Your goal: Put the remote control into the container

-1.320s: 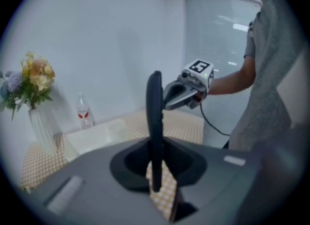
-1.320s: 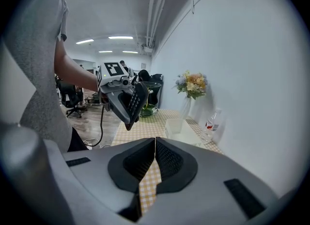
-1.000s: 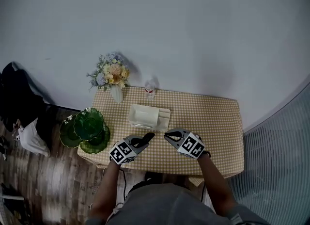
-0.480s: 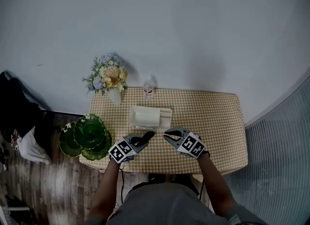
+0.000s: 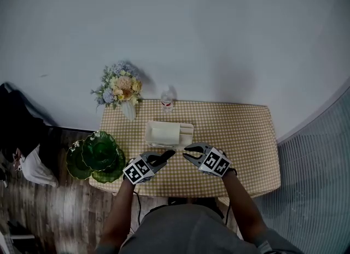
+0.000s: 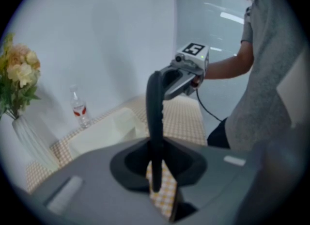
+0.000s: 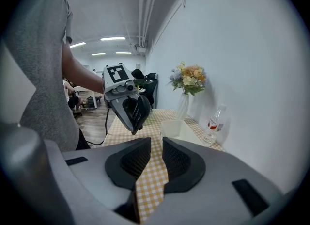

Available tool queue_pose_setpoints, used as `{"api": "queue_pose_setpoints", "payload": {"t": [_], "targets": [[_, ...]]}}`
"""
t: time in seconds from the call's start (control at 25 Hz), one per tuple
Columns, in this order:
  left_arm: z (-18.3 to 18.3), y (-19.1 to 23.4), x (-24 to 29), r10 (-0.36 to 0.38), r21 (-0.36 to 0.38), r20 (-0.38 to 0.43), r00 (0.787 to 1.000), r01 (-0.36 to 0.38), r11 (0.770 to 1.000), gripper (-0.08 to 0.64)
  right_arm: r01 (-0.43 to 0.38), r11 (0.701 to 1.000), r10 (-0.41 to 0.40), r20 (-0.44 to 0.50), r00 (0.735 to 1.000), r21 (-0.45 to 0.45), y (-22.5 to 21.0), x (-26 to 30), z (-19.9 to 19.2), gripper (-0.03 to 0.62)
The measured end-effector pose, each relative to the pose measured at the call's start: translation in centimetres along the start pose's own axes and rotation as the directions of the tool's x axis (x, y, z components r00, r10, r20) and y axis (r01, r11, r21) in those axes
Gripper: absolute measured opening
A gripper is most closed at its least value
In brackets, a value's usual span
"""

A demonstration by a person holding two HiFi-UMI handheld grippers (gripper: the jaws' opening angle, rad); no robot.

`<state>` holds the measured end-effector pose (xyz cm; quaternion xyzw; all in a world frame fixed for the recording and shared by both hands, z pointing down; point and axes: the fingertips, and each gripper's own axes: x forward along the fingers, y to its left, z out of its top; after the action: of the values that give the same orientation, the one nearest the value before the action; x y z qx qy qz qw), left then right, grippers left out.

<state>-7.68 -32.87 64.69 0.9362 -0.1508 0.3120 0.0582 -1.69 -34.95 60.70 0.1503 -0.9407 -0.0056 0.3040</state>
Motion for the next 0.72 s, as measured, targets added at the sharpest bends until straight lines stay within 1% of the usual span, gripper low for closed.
{"api": "queue_pose_setpoints", "payload": {"t": [0.12, 0.2, 0.32, 0.4, 0.48, 0.6, 0.72], "targets": [[0.0, 0.0, 0.2, -0.007, 0.001, -0.004, 1.000, 0.007, 1.000, 0.060, -0.068, 0.997, 0.067, -0.029, 0.997, -0.034, 1.1, 0.5, 0.2, 0.157], [0.1, -0.2, 0.2, -0.016, 0.015, -0.014, 1.000, 0.016, 1.000, 0.060, -0.102, 0.994, 0.100, -0.036, 0.994, -0.048, 1.6, 0.8, 0.7, 0.188], [-0.2, -0.4, 0.3, -0.015, 0.096, -0.079, 0.997, 0.023, 0.995, 0.061, -0.131, 0.988, 0.128, -0.035, 0.991, -0.080, 2.1, 1.1, 1.5, 0.198], [-0.4, -0.5, 0.4, -0.012, 0.160, -0.133, 0.991, 0.033, 0.987, 0.060, -0.147, 0.983, 0.143, -0.046, 0.989, -0.109, 2.3, 1.3, 2.0, 0.198], [-0.5, -0.7, 0.5, -0.006, 0.209, -0.170, 0.985, 0.042, 0.977, 0.060, -0.172, 0.977, 0.165, -0.067, 0.984, -0.124, 2.8, 1.5, 2.3, 0.198], [-0.2, -0.7, 0.6, 0.004, 0.248, -0.195, 0.981, 0.045, 0.968, 0.060, -0.204, 0.969, 0.192, -0.095, 0.977, -0.140, 3.6, 1.9, 2.4, 0.198], [-0.2, -0.8, 0.6, 0.014, 0.279, -0.218, 0.976, 0.049, 0.959, 0.060, -0.211, 0.965, 0.197, -0.100, 0.975, -0.155, 4.0, 2.3, 2.5, 0.198]]}}
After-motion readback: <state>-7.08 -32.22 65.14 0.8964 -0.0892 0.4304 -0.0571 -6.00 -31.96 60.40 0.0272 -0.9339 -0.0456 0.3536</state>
